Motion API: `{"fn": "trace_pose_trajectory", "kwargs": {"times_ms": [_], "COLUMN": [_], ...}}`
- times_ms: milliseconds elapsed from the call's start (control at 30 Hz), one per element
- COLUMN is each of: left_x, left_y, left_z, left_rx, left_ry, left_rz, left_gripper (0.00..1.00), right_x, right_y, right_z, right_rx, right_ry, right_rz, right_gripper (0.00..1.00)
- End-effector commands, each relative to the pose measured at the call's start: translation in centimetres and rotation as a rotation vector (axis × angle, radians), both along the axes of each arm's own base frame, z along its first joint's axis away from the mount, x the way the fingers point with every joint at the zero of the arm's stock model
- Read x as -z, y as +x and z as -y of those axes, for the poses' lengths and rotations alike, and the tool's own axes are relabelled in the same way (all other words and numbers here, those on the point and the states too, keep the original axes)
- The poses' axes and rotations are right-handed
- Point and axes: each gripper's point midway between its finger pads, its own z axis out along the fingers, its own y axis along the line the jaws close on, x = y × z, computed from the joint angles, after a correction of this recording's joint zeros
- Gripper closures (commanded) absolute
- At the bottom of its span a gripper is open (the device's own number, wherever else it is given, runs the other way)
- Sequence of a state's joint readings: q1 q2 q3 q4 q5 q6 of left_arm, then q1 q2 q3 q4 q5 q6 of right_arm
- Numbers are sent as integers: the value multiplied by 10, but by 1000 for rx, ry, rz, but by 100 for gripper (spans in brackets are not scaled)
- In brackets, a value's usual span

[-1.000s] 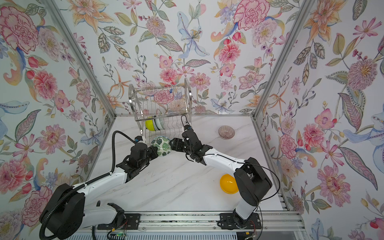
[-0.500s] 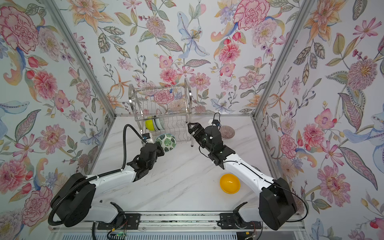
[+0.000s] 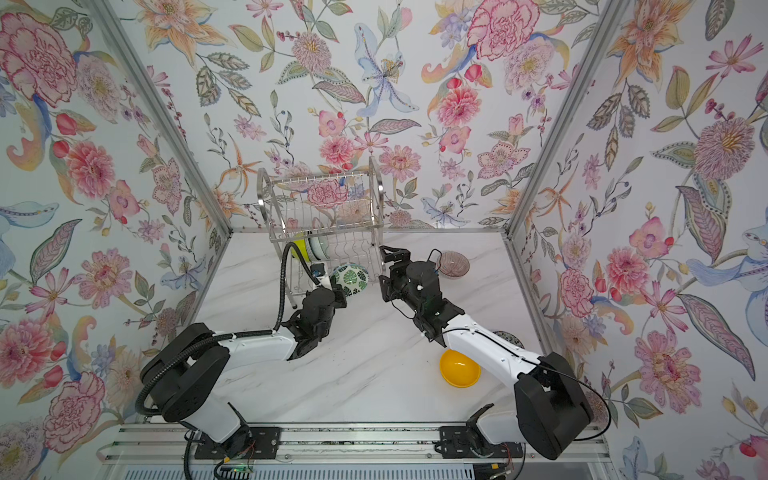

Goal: Load the bowls into the dish rack
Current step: 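Hold the leaf-patterned bowl with both grippers and tilt it toward the rack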

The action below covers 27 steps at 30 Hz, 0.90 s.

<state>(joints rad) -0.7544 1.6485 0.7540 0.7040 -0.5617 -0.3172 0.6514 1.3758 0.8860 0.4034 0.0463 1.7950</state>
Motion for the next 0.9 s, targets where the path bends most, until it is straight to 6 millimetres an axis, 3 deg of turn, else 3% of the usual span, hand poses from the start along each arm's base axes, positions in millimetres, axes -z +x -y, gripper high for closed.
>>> {"fn": "trace_pose_trajectory", "kwargs": {"times_ms": [0,267,367,533,867], "left_x": [-36,-41,-42,-43,-41], "left_y": [8,3,0,-5,-11], "left_z": [10,21,22,25,32], "left_rx": [-11,6,5,12,20], "left_ry": [-60,-58,-50,-42,-14], "left_rz": [128,174,181,193,197], "left_gripper": [100,100,100,100,100], "right_x": [-8,-9,-12,-10,-6], "right_y": [0,6,11,20,21], "right_z": [-5,-24,-29,-34,-44], "right_rx": [61,62,65,69,61], "right_ry": [144,209,218,234,250], "right_rz": [-8,-17,-10,-13,-21], "right_gripper": [1,2,11,34,50]}}
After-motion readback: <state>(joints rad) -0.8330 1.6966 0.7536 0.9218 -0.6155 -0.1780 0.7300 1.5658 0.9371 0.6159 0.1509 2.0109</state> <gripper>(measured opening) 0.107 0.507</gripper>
